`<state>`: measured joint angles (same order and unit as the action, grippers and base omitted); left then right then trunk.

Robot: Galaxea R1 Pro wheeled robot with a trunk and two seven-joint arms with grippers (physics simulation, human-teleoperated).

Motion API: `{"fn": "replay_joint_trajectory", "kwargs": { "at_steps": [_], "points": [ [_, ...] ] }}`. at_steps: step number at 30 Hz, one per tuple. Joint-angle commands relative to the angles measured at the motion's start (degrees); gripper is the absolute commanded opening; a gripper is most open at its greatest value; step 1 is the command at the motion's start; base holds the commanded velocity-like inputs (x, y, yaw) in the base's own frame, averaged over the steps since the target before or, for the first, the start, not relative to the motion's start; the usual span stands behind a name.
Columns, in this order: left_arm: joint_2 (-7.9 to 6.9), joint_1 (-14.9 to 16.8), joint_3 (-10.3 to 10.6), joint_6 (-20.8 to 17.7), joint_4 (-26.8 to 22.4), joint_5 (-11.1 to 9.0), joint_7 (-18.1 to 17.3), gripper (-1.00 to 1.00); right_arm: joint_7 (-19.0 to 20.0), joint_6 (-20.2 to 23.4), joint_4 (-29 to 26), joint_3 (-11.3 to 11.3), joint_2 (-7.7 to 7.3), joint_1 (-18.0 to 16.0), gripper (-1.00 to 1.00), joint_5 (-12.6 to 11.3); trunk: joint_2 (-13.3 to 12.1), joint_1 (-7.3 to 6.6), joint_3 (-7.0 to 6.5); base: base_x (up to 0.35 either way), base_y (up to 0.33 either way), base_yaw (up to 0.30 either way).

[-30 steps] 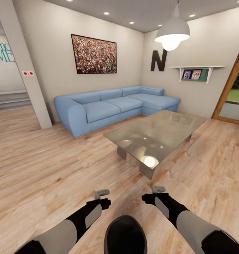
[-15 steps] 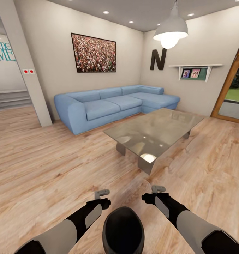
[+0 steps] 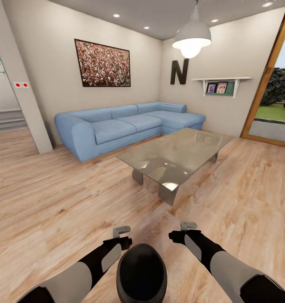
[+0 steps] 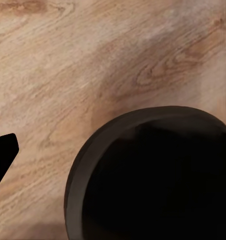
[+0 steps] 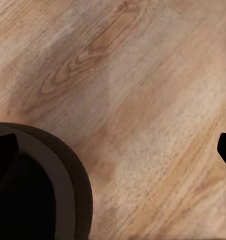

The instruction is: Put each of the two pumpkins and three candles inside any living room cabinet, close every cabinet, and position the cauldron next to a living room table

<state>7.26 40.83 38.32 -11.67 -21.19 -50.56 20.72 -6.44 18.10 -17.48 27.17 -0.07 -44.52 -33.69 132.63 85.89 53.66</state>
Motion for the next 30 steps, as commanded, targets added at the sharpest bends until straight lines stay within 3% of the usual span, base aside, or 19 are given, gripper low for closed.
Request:
{"fn": "replay_joint_trajectory", "kwargs": {
  "at_steps": [1, 7, 14, 26, 30],
  "points": [
    [-0.06, 0.04, 0.45, -0.2, -0.11, -0.44, 0.43, 1.0, -0.41, 0.25, -0.1, 0.37, -0.02, -0.04, 1.0, -0.44, 0.44, 0.21, 0.18, 0.0, 0.0, -0.19],
    [-0.09, 0.04, 0.42, -1.0, 0.04, -0.64, 0.46, 1.0, -0.41, 0.26, -0.1, 0.44, -0.02, -0.04, 1.0, -0.42, 2.85, 1.53, 1.0, 0.0, 0.0, -0.145],
    [-0.27, 0.04, 0.03, -9.69, 0.17, -0.85, 0.45, 1.0, -0.35, 0.27, -0.1, 0.68, 0.07, -0.04, 1.0, -0.41, 5.65, 3.07, 2.23, 0.0, 0.0, -0.013],
    [-0.5, 0.04, -0.08, -10.27, 0.1, -0.6, 0.88, 1.0, -0.41, 0.5, -2.0, 0.59, 0.25, -0.04, 1.0, -0.41, 10.47, 5.71, 4.39, 0.0, 0.0, 0.0],
    [-0.51, 0.04, -0.08, -10.17, 0.07, -0.59, 0.87, 1.0, -0.35, 0.59, -2.03, 0.65, 0.5, -0.04, 1.0, -0.46, 10.66, 5.88, 5.26, 0.0, 0.0, 0.0]
  ]
}}
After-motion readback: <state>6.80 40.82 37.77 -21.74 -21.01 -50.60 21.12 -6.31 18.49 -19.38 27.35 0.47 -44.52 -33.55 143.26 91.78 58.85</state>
